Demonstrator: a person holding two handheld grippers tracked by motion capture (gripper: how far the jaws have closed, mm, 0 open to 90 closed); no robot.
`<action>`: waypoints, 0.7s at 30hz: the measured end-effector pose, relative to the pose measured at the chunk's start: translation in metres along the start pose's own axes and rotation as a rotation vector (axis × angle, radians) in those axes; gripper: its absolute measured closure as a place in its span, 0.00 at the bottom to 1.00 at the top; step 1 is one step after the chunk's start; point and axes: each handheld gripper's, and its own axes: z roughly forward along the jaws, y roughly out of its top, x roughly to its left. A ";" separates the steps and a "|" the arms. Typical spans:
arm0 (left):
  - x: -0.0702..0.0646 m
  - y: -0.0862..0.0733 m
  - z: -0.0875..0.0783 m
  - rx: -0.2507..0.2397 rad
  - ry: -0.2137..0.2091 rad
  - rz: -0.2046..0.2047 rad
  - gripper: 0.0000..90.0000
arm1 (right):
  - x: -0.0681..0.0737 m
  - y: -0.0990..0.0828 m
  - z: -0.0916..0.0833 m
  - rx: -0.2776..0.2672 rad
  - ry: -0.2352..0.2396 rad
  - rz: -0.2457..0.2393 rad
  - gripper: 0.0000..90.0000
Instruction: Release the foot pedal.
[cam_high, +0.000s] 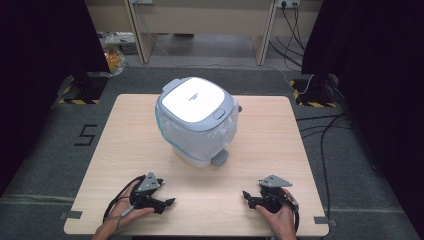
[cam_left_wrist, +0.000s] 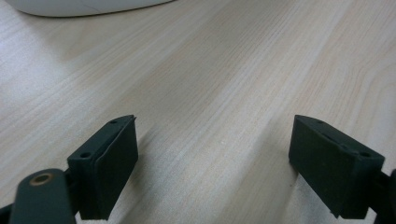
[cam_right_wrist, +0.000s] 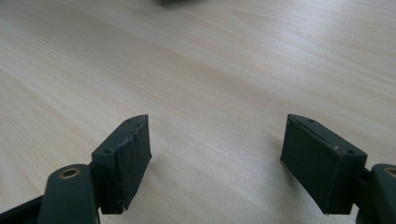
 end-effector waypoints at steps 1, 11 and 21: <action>0.000 0.000 0.000 0.000 0.000 0.000 0.16 | 0.000 -0.001 -0.002 -0.002 -0.002 0.003 0.26; 0.000 0.000 0.000 0.000 0.000 0.000 0.16 | 0.001 -0.007 -0.008 0.015 -0.018 -0.021 0.22; 0.000 0.000 0.000 0.003 -0.001 0.000 0.16 | 0.005 -0.009 -0.008 0.036 -0.024 -0.056 0.16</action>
